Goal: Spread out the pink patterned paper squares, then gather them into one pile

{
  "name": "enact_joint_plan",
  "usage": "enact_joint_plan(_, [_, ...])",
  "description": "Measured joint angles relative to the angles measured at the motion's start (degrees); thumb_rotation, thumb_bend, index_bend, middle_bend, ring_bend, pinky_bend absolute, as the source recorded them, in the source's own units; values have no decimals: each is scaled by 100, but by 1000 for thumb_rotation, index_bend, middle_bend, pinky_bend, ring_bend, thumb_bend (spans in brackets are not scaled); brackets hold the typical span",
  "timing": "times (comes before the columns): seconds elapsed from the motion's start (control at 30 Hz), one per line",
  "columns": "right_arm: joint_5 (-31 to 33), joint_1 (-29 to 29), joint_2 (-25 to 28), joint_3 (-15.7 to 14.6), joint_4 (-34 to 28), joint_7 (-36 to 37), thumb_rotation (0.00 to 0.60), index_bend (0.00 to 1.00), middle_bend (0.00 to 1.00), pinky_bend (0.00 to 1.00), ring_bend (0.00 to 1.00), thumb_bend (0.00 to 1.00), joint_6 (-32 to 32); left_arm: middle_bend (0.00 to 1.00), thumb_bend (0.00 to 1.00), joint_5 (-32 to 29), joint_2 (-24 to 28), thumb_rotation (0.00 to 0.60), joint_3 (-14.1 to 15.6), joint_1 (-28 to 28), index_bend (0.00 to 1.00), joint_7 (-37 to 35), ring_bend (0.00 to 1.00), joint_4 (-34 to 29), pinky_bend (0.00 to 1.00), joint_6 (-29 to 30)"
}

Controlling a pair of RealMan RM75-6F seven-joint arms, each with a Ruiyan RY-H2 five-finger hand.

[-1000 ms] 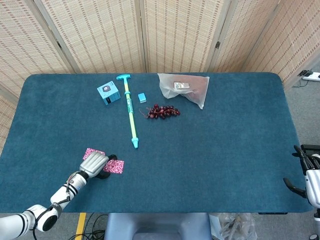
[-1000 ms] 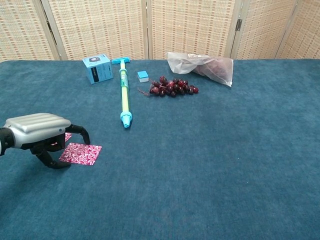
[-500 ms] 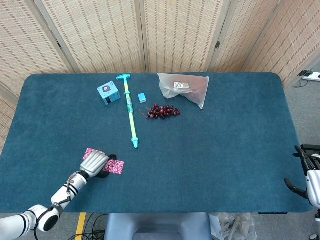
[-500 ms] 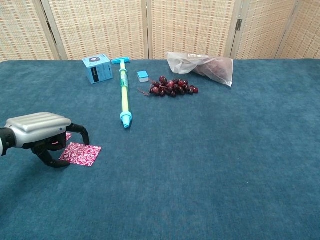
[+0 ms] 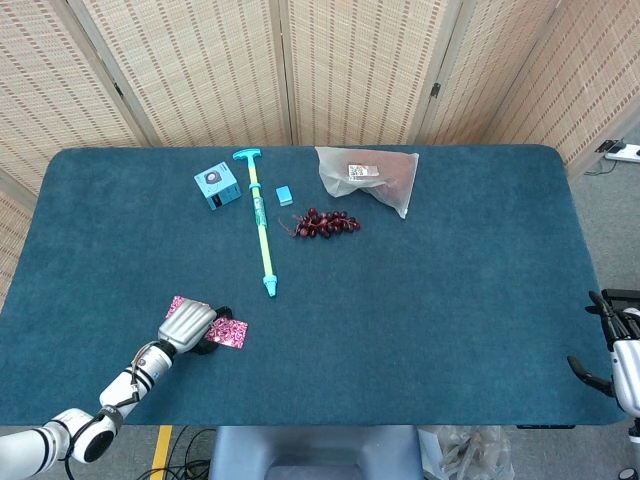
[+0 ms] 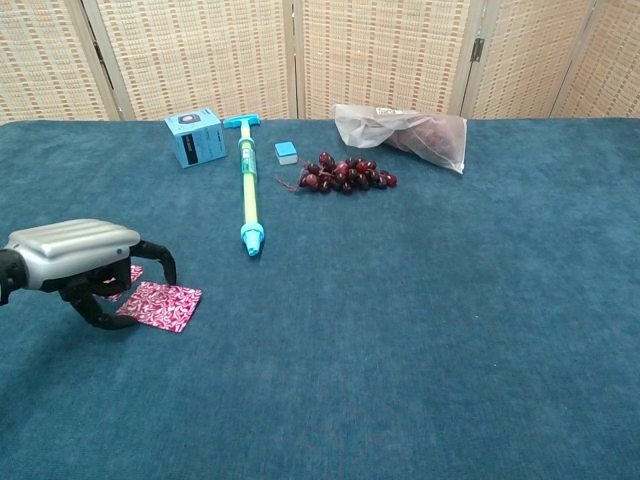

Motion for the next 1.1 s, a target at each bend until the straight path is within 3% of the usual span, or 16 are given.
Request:
enact_joint_plan(0.6, [-70,-20,20,-6,-75,-53,600,0,280,200,237,244,80,1000,340,381,601,596,27,-84,414,-331,1000,-383,1000,86])
enact_joint_plan(1.1, [-112,-68,37,-40,-249,-254,600,0,280,200,237,244,138,1000,341,581,728,552,139,-249,412,-1192,1000,510,1000,-250])
